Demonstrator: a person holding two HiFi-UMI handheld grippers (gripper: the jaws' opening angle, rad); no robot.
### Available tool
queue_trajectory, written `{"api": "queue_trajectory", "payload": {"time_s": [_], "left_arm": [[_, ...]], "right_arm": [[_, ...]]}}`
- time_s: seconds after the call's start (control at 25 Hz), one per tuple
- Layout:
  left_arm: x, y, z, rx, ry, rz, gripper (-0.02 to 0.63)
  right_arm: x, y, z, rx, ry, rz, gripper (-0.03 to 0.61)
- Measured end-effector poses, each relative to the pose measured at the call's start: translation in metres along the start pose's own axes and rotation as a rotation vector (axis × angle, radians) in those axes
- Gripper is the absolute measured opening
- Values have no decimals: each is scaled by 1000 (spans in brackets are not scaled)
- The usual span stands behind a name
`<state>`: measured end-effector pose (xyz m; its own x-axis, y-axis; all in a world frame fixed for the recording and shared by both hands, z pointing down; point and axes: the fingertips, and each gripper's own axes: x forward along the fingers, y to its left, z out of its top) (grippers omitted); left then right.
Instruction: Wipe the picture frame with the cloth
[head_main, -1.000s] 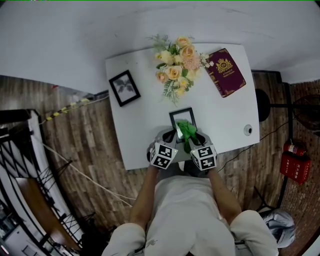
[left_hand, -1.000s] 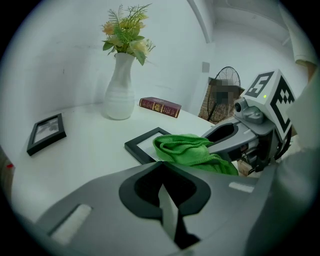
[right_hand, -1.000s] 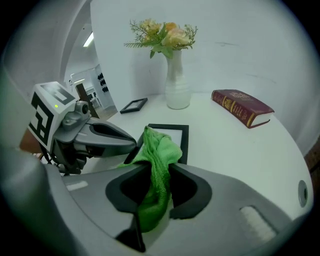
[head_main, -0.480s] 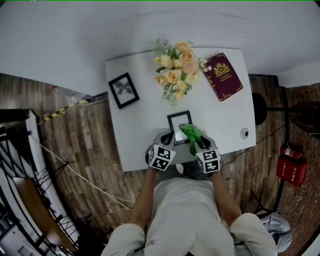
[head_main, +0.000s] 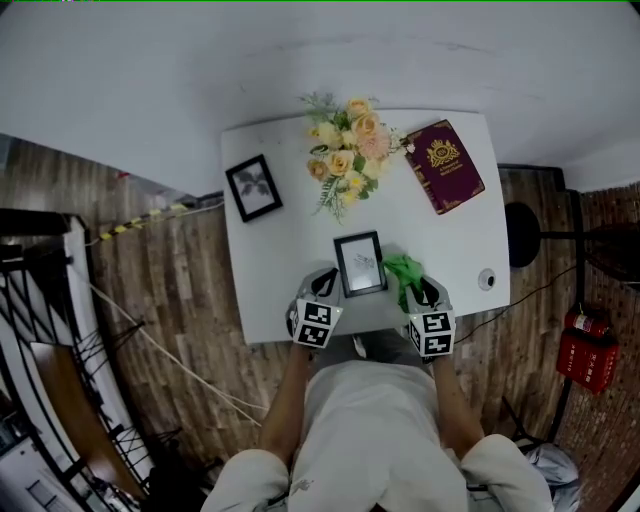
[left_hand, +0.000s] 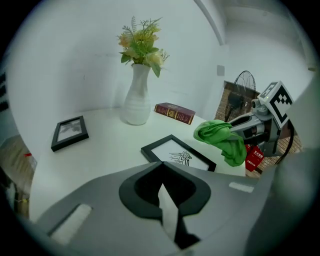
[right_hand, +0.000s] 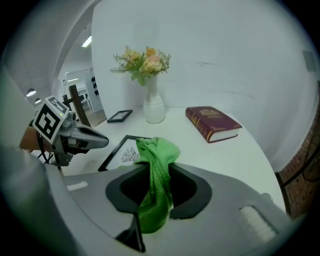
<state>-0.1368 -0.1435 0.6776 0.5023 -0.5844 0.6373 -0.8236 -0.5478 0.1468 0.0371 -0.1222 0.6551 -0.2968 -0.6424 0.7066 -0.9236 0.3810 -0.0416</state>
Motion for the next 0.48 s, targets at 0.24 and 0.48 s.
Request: {"api": "queue_trajectory", "payload": {"time_s": [0.24,0.48], "left_arm": [[-25,-3,39,0,-91,63,20],[-43,-17,76,23,-168,119,20]], "right_arm": [[-15,5,60,-100,-168,90,94],[-28,10,102,-186,-283,163,92]]}}
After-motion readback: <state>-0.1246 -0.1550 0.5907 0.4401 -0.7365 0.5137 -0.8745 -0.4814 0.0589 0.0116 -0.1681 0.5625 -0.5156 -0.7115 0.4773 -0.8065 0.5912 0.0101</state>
